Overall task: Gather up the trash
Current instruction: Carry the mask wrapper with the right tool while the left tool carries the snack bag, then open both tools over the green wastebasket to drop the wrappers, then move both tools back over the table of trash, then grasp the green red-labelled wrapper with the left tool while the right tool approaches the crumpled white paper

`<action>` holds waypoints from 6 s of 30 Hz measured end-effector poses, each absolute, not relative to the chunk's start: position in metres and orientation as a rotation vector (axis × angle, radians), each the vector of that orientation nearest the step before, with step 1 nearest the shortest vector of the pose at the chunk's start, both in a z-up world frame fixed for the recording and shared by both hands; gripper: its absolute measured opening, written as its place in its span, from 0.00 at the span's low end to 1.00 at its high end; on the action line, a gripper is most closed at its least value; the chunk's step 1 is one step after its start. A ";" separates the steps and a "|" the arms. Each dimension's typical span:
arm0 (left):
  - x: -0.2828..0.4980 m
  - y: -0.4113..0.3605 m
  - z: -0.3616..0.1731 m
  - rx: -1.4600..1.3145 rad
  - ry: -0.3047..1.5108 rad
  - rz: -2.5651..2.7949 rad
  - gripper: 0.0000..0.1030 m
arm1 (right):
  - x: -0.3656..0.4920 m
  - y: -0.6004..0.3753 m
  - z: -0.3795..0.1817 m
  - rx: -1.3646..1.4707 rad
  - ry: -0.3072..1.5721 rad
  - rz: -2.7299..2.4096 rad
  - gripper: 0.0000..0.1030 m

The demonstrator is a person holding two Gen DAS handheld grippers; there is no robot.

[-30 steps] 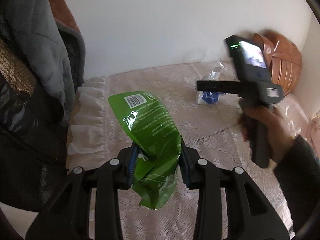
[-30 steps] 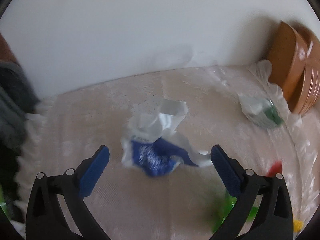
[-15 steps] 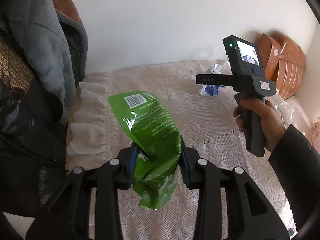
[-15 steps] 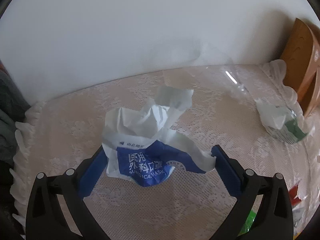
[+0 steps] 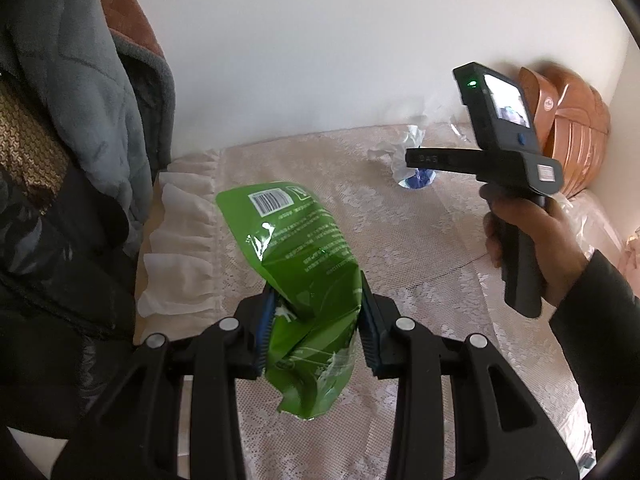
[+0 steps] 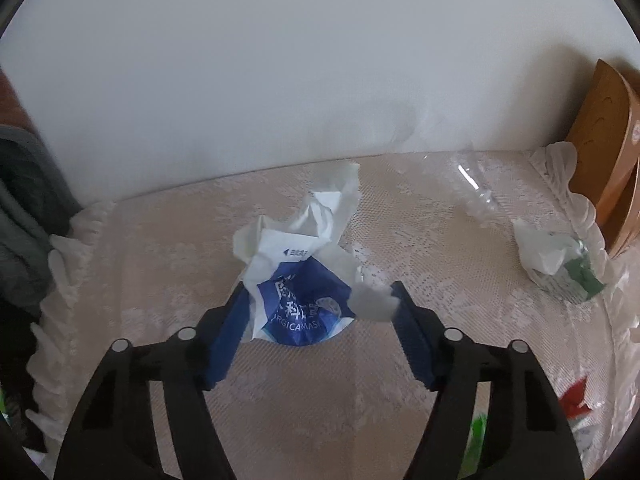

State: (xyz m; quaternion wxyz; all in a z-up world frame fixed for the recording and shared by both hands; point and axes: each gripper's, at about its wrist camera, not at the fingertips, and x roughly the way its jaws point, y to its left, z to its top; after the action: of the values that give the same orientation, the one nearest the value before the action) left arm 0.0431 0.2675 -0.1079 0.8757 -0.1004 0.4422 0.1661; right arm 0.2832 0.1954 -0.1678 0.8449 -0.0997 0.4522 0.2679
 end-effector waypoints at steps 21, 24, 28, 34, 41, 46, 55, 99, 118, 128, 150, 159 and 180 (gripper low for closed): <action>0.029 0.249 -0.103 -0.217 0.915 0.307 0.34 | 0.206 0.121 -0.136 -0.084 0.928 0.618 0.38; 0.026 0.245 -0.104 -0.216 0.916 0.302 0.34 | 0.190 0.112 -0.143 -0.084 0.956 0.619 0.50; 0.021 0.242 -0.107 -0.212 0.925 0.302 0.34 | 0.178 0.102 -0.157 -0.059 0.979 0.550 0.98; 0.013 0.246 -0.108 -0.221 0.927 0.315 0.34 | 0.179 0.109 -0.172 -0.092 1.042 0.542 0.98; 0.013 0.253 -0.109 -0.214 0.919 0.322 0.34 | 0.171 0.139 -0.194 -0.263 1.115 0.582 0.98; 0.017 0.253 -0.110 -0.205 0.917 0.304 0.34 | 0.162 0.153 -0.200 -0.365 1.069 0.571 0.84; 0.022 0.235 -0.100 -0.172 0.900 0.267 0.34 | 0.164 0.113 -0.163 -0.203 1.046 0.607 0.27; -0.045 -0.224 -0.127 0.257 1.047 -0.735 0.34 | -0.111 -0.408 -0.213 0.420 1.111 -0.229 0.93; -0.072 -0.270 -0.120 0.316 0.947 -0.848 0.93 | -0.135 -0.455 -0.134 0.375 0.952 -0.352 0.98; -0.043 -0.205 -0.083 0.182 0.872 -0.676 0.93 | -0.097 -0.407 -0.102 0.310 0.908 -0.259 0.98; -0.003 0.052 -0.071 -0.149 0.813 -0.021 0.93 | 0.020 -0.229 -0.056 0.135 0.836 0.152 0.98; 0.077 0.064 -0.113 -0.005 0.797 -0.037 0.93 | 0.029 -0.202 -0.062 0.131 0.878 0.139 0.98; 0.227 0.072 -0.225 0.041 0.977 -0.107 0.57 | 0.052 -0.153 -0.084 0.126 1.009 0.012 0.98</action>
State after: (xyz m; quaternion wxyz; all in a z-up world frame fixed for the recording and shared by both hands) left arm 0.2271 0.0719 -0.2247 0.8815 0.0198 0.4690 -0.0514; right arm 0.0521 -0.1532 -0.0841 0.8735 0.0602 0.4831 0.0057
